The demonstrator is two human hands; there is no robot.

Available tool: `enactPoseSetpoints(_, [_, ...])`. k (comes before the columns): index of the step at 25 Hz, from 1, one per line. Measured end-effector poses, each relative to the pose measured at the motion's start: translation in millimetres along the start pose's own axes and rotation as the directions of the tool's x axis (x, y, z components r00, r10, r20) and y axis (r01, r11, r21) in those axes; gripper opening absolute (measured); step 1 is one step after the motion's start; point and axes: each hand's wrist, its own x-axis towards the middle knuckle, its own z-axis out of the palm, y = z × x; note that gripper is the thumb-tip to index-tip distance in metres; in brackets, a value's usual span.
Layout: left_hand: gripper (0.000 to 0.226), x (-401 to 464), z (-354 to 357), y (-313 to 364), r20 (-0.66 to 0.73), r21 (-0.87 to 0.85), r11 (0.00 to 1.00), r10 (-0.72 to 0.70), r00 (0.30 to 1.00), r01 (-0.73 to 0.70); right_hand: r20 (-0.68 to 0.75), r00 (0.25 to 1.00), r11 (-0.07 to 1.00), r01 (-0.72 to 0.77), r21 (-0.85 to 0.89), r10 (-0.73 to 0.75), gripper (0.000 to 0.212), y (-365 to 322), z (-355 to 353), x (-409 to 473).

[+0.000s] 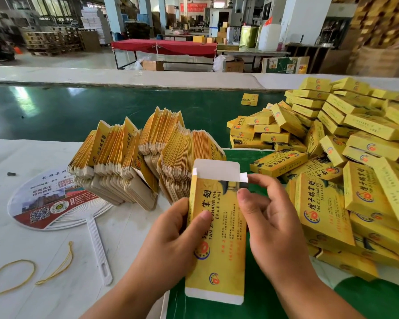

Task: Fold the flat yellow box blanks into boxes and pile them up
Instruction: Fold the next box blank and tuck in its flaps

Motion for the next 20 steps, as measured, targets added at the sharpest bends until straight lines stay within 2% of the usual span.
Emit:
enactPoseSetpoints(4, [0.021, -2, -4, 1, 0.036, -0.142, 0.99, -0.002, 0.999, 0.007, 0.035, 0.993, 0.993, 0.118, -0.033, -0.116, 0.034, 1, -5, 0])
enactPoseSetpoints(6, [0.022, -4, -4, 2, 0.057, -0.162, 0.987, 0.003, 0.998, 0.006, 0.041, 0.99, 0.989, 0.14, -0.056, -0.138, 0.026, 0, -7, 3])
enactPoseSetpoints(9, [0.017, -6, -3, 4, 0.069, -0.155, 0.988, 0.02, 0.997, -0.009, 0.062, 0.987, 0.989, 0.151, 0.001, -0.151, 0.007, 0, -7, 5])
enactPoseSetpoints(10, [0.014, -6, -3, 4, 0.071, -0.152, 0.988, 0.031, 0.997, -0.02, 0.071, 0.984, 0.987, 0.16, 0.012, -0.16, 0.011, 2, -8, 5])
enactPoseSetpoints(13, [0.025, -6, -4, 6, 0.045, -0.143, 0.984, 0.112, 0.993, -0.104, 0.126, 0.977, 0.985, 0.171, 0.007, -0.171, 0.027, 5, -7, 4])
enactPoseSetpoints(16, [0.04, -6, -6, 10, -0.004, -0.115, 0.979, 0.166, 0.986, -0.166, 0.158, 0.976, 0.989, 0.142, 0.052, -0.149, 0.03, 5, -7, 5])
enactPoseSetpoints(20, [0.04, -3, -9, 11, 0.009, -0.164, 0.974, 0.159, 0.987, -0.155, 0.172, 0.978, 0.991, 0.1, 0.09, -0.115, 0.032, 5, -9, 6])
